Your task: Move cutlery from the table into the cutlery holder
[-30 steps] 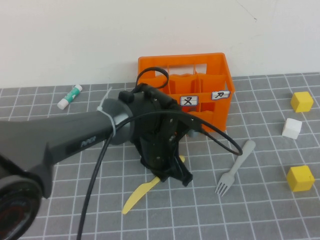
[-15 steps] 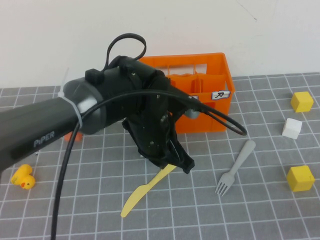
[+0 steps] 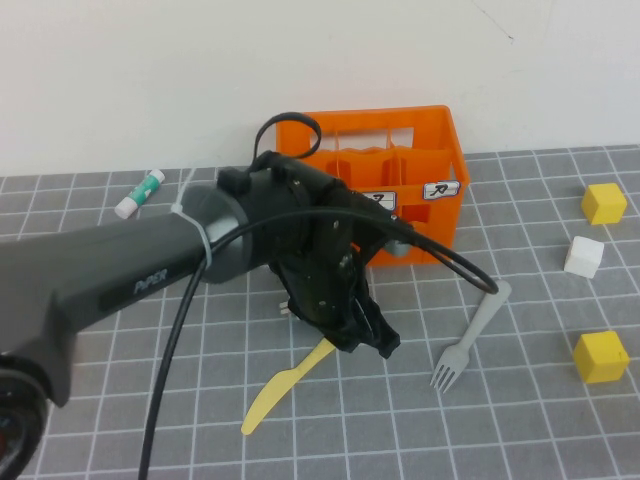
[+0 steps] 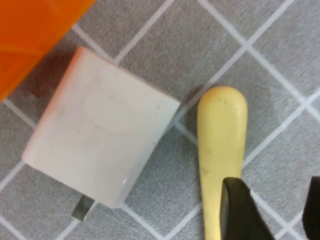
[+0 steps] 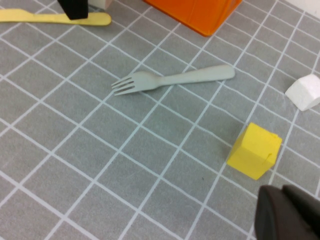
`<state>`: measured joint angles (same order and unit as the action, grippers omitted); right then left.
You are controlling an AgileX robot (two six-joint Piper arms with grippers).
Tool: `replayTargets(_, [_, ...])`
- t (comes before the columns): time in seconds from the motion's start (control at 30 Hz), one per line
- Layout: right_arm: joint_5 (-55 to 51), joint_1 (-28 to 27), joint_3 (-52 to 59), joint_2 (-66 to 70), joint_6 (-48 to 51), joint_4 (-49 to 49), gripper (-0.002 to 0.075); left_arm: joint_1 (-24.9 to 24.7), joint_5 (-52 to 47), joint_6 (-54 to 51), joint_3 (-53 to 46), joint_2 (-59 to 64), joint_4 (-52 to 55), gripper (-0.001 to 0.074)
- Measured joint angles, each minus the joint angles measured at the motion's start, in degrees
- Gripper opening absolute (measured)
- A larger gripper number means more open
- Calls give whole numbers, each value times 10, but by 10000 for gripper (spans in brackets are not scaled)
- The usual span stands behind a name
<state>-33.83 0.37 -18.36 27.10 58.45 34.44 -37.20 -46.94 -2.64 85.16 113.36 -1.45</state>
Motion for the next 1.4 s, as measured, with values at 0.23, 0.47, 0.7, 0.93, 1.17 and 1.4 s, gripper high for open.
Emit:
replayTargets(0.23, [0,0,0,0,0,0,-3,0,-3,26,0,21,41,277])
replayTargets(0.47, [0,0,0,0,0,0,-3,0,-7,48,0,39,63,279])
replayTargets(0.7, [0,0,0,0,0,0,-3,0,-10,46,3,44,62,277])
replayTargets(0.93, [0,0,0,0,0,0,-3,0,-13,26,5,44,55,127])
replayTargets(1.17, [0,0,0,0,0,0,-3,0,-15,19,5,44,53,128])
replayTargets(1.4, [0,0,0,0,0,0,-3,0,-30,12,8,45,55,128])
